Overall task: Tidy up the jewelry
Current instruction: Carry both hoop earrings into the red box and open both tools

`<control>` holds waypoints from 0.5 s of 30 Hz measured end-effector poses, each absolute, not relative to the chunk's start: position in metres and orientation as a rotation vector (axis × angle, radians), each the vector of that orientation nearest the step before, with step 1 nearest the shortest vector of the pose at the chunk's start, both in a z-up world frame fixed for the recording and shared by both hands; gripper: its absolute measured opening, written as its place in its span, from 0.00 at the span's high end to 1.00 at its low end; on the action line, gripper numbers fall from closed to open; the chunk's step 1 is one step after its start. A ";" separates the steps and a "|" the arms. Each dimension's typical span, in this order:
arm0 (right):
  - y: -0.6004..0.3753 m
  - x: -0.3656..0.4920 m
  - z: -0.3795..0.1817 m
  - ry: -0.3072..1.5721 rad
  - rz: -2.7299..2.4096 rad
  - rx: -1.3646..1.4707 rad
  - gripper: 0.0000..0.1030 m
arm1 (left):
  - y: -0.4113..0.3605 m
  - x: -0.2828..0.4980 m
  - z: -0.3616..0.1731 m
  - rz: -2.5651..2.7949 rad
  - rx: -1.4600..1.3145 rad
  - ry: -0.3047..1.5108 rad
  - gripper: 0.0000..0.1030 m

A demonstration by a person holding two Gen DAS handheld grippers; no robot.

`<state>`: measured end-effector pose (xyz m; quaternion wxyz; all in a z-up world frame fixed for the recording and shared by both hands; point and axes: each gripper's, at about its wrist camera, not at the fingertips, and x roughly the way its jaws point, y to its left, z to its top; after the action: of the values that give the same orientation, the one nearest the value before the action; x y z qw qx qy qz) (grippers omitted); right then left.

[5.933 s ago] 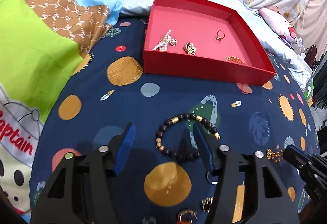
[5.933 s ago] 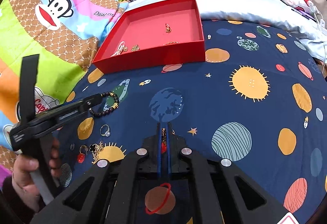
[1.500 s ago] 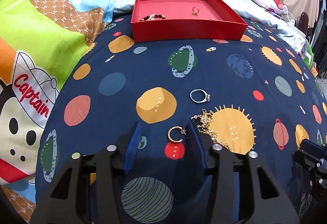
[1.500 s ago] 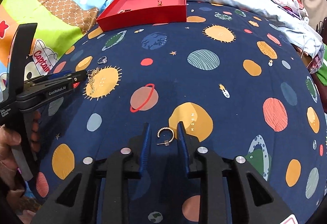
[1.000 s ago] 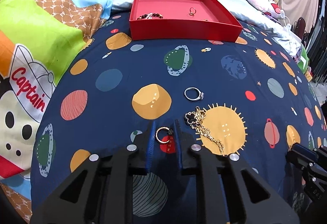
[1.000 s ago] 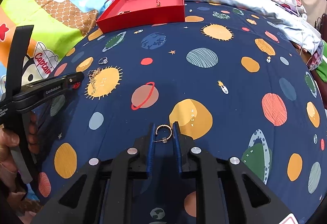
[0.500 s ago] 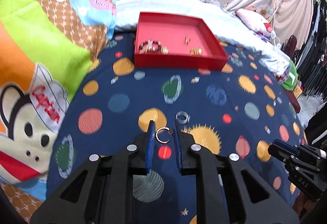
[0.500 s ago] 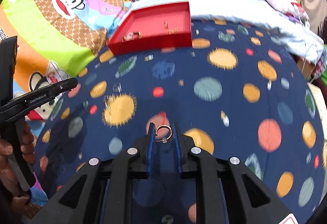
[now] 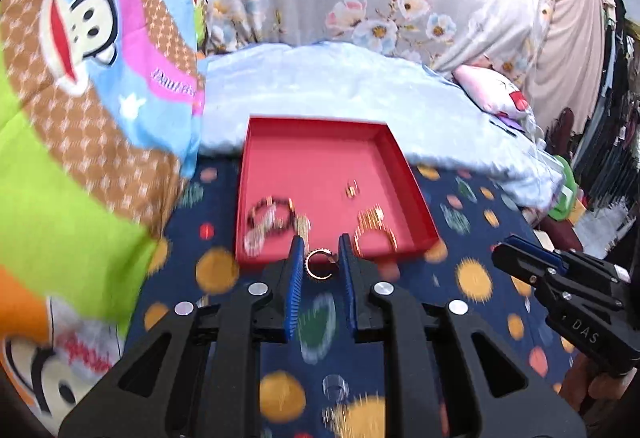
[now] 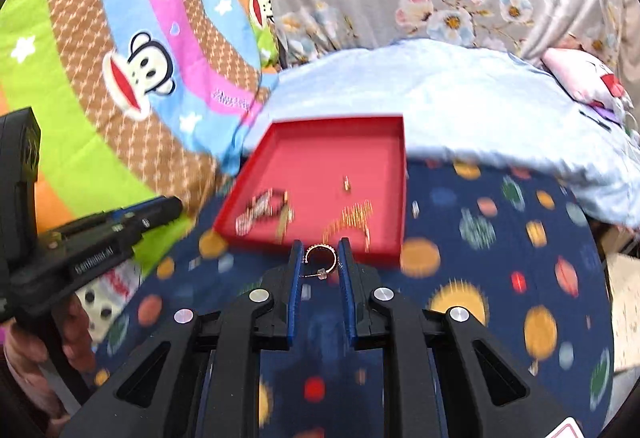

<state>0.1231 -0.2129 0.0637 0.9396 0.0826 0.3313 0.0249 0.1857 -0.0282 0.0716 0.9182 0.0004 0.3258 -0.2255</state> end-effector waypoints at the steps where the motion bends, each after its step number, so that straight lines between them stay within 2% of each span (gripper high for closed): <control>1: -0.216 0.137 0.068 0.669 0.051 0.168 0.85 | -0.031 0.193 0.074 -0.462 0.000 0.660 0.84; 8: -0.240 0.232 0.069 0.691 0.068 0.207 0.85 | -0.060 0.277 0.080 -0.447 -0.001 0.636 0.84; 15: -0.252 0.306 0.048 0.741 0.048 0.189 0.85 | -0.087 0.345 0.062 -0.439 0.010 0.674 0.84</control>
<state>0.3063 -0.2519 0.0475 0.9275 0.0923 0.3616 0.0235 0.3451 -0.0870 0.0616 0.9203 0.0047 0.3279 -0.2136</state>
